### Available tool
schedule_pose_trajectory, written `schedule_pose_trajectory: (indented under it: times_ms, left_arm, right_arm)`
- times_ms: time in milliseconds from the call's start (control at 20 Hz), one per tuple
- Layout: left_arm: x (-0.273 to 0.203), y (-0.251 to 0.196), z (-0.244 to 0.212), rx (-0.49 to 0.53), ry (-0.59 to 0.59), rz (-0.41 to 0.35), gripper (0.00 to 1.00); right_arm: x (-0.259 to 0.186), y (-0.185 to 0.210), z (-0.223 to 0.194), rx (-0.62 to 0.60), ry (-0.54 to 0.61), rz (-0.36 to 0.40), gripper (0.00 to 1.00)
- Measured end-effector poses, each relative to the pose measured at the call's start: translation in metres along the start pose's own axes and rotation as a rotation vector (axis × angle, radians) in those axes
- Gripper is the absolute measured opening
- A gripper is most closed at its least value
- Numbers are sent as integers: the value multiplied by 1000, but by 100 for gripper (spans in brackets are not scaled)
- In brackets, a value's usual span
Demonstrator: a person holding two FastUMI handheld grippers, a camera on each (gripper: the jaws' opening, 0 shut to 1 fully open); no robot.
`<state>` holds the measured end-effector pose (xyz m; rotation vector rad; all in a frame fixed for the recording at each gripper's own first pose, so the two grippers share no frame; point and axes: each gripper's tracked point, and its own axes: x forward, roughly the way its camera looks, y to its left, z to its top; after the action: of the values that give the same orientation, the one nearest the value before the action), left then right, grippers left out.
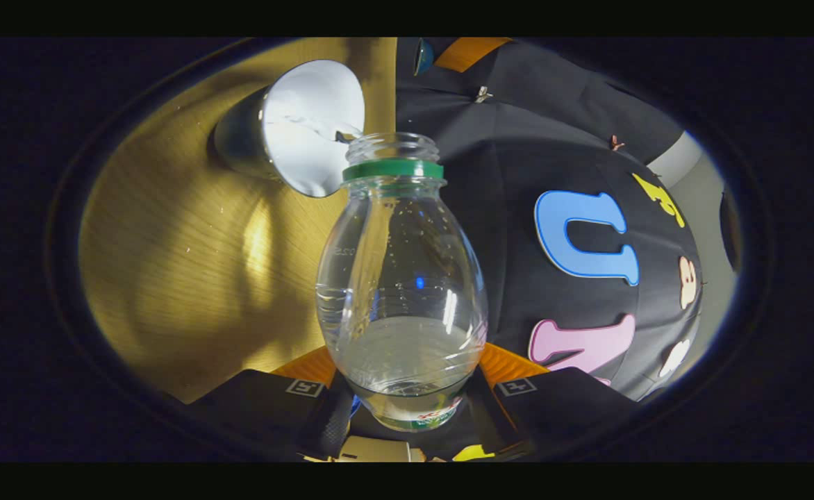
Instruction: Open the teacup lid with one hand, grasp the water bottle and pour water into the teacup with the other hand; after pouring, place the water bottle on the coaster and then close the teacup lid.
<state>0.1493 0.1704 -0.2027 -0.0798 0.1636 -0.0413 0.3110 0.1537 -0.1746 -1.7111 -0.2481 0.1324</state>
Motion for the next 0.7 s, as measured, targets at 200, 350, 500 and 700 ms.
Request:
schedule_pose_trajectory:
  times_ms: [200,350,500,700]
  left_arm:
    - [-2,2,-2,-14,5,8,23]
    - [-3,1,-10,-10,21,-2,19]
    - [-7,4,-13,7,28,-1,23]
    - [-11,9,-15,16,34,3,23]
  right_arm:
    - [2,-2,2,-24,-22,6,74]
    - [2,-6,10,-76,-67,-11,78]
    - [6,-11,17,-129,-102,-24,78]
    - [11,-20,17,-173,-125,-49,74]
